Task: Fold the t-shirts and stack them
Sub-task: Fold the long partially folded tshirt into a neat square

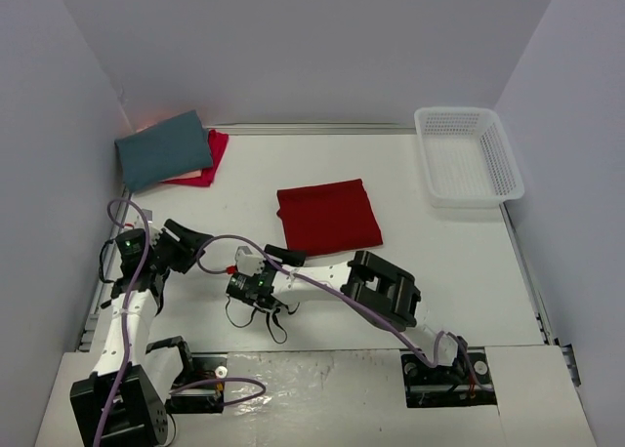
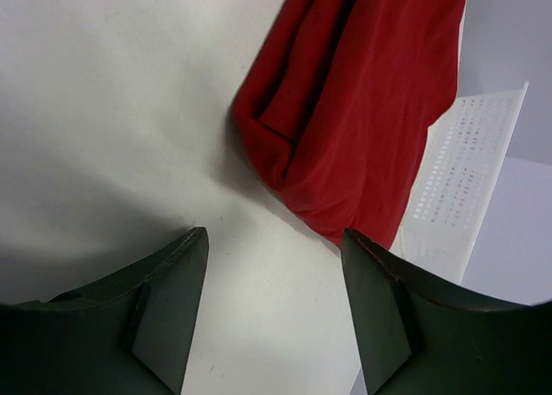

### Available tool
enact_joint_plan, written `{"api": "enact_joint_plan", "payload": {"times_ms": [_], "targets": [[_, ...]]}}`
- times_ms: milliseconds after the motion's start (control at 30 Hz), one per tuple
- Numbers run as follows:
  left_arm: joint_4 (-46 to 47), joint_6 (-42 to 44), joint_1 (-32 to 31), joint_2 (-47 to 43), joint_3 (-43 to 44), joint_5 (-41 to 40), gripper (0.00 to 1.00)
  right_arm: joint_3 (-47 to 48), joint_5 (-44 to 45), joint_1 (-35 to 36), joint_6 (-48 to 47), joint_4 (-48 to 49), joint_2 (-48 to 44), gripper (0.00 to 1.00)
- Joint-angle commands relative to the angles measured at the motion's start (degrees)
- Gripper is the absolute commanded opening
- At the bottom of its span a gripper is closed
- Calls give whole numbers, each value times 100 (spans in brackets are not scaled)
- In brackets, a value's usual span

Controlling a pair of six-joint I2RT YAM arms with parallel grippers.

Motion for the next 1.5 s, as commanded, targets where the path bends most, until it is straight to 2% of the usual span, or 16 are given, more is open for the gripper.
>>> {"api": "enact_joint_plan", "payload": {"times_ms": [0,333,433,500,567,1033,1300,1467], "targets": [[252,7,110,61,-18,223,53,205,250,-167,-57,-199,42,58],[498,25,225,167,-54,372,53,319,197,-281,-215,-67,199,54],[507,34,242,184,-54,390,54,372,180,-290,-241,-49,279,47],[515,34,269,202,-54,425,54,407,145,-273,-250,-49,314,37],[516,69,304,211,-54,425,54,416,110,-273,-250,-41,323,32],[586,60,330,290,-62,522,54,478,188,-317,-303,21,586,32],[647,34,339,255,-97,548,54,390,434,-167,-311,21,481,41],[700,25,339,264,-124,574,54,442,566,-132,-382,21,533,42]]}}
